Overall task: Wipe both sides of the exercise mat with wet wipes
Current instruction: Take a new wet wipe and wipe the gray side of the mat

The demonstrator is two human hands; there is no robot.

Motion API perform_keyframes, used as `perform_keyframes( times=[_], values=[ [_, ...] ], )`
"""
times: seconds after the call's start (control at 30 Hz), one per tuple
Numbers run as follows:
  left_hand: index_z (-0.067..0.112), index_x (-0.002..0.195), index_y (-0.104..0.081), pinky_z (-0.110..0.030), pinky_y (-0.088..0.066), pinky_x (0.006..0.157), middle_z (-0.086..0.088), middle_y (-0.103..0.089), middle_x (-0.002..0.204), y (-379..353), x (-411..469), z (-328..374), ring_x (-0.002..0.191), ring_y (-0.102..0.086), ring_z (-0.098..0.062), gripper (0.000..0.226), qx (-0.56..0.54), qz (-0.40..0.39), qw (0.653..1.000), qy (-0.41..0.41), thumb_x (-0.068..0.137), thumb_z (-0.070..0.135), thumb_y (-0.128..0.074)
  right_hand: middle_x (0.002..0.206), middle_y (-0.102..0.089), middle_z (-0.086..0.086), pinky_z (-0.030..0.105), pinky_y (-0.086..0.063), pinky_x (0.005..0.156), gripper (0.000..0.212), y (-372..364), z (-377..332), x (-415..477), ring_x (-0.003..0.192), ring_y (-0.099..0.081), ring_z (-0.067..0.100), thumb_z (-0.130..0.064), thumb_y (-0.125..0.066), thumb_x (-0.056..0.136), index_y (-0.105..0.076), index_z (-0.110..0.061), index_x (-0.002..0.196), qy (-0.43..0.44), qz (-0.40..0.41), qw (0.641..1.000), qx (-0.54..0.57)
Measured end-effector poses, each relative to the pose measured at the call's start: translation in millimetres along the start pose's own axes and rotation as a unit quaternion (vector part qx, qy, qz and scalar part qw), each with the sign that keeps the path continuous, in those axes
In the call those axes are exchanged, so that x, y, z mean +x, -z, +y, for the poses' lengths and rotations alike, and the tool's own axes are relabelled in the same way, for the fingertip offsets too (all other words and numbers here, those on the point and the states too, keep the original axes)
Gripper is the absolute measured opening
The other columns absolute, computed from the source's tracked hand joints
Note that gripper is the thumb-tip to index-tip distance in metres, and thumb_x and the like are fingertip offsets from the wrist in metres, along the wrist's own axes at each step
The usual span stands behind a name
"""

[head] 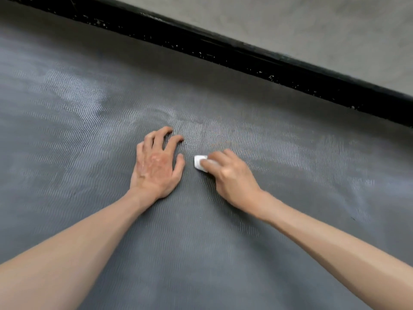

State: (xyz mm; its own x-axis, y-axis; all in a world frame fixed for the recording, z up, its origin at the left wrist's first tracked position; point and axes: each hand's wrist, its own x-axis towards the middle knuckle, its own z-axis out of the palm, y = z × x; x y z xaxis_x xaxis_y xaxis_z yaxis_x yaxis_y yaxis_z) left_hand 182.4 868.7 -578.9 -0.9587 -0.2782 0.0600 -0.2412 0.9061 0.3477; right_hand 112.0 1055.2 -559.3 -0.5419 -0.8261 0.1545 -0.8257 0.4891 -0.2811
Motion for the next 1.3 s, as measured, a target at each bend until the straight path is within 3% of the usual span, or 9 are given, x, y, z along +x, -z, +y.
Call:
perform_keyframes(
  times=[0.07, 0.23, 0.43, 0.6, 0.77, 0.9, 1.07, 1.17, 1.3],
  values=[
    [0.019, 0.124, -0.056, -0.048, -0.034, 0.101, -0.008, -0.046, 0.138, 0, 0, 1, 0.124, -0.039, -0.030, 0.044, -0.001, 0.000, 1.000, -0.005, 0.088, 0.039, -0.041, 0.089, -0.064, 0.010, 0.033, -0.042, 0.056, 0.033, 6, 5, 6, 0.075, -0.052, 0.029, -0.003, -0.042, 0.080, -0.070, -0.007, 0.097, 0.000, -0.005, 1.000, 0.005],
    [0.018, 0.125, -0.056, -0.048, -0.034, 0.101, -0.010, -0.046, 0.138, 1, -1, -1, 0.124, -0.038, -0.031, 0.044, -0.005, 0.011, 1.000, -0.012, 0.088, 0.037, -0.043, 0.082, -0.064, 0.012, 0.036, -0.048, 0.053, 0.031, 1, 15, 39, 0.070, -0.055, 0.033, 0.015, -0.061, 0.069, -0.072, -0.004, 0.091, -0.102, 0.050, 0.994, -0.006],
    [0.012, 0.130, -0.053, -0.048, -0.034, 0.103, -0.014, -0.045, 0.140, -2, -5, -2, 0.128, -0.038, -0.032, 0.040, 0.015, 0.021, 0.999, -0.041, 0.094, 0.030, -0.048, 0.084, -0.063, 0.011, 0.033, -0.043, 0.056, 0.030, 3, -26, -11, 0.071, -0.055, 0.031, 0.006, -0.049, 0.075, -0.071, -0.004, 0.092, -0.025, -0.001, 1.000, 0.013],
    [0.007, 0.144, -0.042, -0.048, -0.026, 0.112, -0.020, -0.034, 0.152, 2, -15, -4, 0.138, -0.032, -0.037, 0.050, 0.040, -0.030, 0.997, -0.062, 0.099, 0.030, -0.042, 0.081, -0.063, 0.013, 0.035, -0.044, 0.058, 0.029, 1, -33, 3, 0.071, -0.056, 0.035, 0.014, -0.057, 0.068, -0.072, -0.003, 0.087, -0.123, 0.029, 0.992, -0.007],
    [0.002, 0.144, -0.042, -0.048, -0.031, 0.113, -0.021, -0.036, 0.152, 14, -65, -24, 0.139, -0.036, -0.037, 0.061, 0.067, -0.091, 0.983, -0.145, 0.097, 0.037, -0.026, 0.086, -0.061, 0.009, 0.036, -0.042, 0.060, 0.032, -2, -82, -61, 0.075, -0.049, 0.027, 0.001, -0.041, 0.077, -0.068, -0.007, 0.091, -0.030, -0.035, 0.999, 0.027],
    [0.003, 0.146, -0.041, -0.048, -0.034, 0.112, -0.018, -0.036, 0.154, 23, -96, -46, 0.140, -0.036, -0.033, 0.059, 0.080, -0.102, 0.974, -0.187, 0.098, 0.036, -0.026, 0.084, -0.062, 0.010, 0.039, -0.048, 0.054, 0.033, 3, -69, -55, 0.071, -0.051, 0.030, 0.013, -0.058, 0.070, -0.070, -0.005, 0.094, -0.076, -0.040, 0.996, 0.019],
    [0.003, 0.146, -0.041, -0.044, -0.030, 0.114, -0.014, -0.035, 0.155, 27, -109, -52, 0.142, -0.035, -0.030, 0.058, 0.054, -0.089, 0.977, -0.187, 0.099, 0.034, -0.028, 0.085, -0.058, 0.009, 0.037, -0.044, 0.056, 0.034, -8, -112, -87, 0.074, -0.047, 0.026, 0.001, -0.038, 0.076, -0.067, -0.006, 0.091, -0.057, -0.036, 0.997, 0.048],
    [0.004, 0.144, -0.043, -0.039, -0.024, 0.117, -0.013, -0.037, 0.154, 26, -110, -50, 0.141, -0.035, -0.029, 0.057, 0.025, -0.074, 0.981, -0.179, 0.098, 0.033, -0.032, 0.088, -0.060, 0.012, 0.039, -0.048, 0.059, 0.035, -2, -106, -88, 0.076, -0.050, 0.030, 0.006, -0.046, 0.073, -0.068, -0.006, 0.098, -0.044, -0.071, 0.994, 0.065],
    [0.004, 0.143, -0.045, -0.034, -0.018, 0.118, -0.013, -0.039, 0.153, 26, -109, -51, 0.141, -0.035, -0.030, 0.057, 0.011, -0.071, 0.982, -0.174, 0.097, 0.034, -0.034, 0.082, -0.058, 0.014, 0.041, -0.048, 0.052, 0.035, -4, -99, -70, 0.071, -0.050, 0.032, 0.016, -0.058, 0.066, -0.070, -0.001, 0.094, -0.127, -0.013, 0.991, 0.048]
  ],
)
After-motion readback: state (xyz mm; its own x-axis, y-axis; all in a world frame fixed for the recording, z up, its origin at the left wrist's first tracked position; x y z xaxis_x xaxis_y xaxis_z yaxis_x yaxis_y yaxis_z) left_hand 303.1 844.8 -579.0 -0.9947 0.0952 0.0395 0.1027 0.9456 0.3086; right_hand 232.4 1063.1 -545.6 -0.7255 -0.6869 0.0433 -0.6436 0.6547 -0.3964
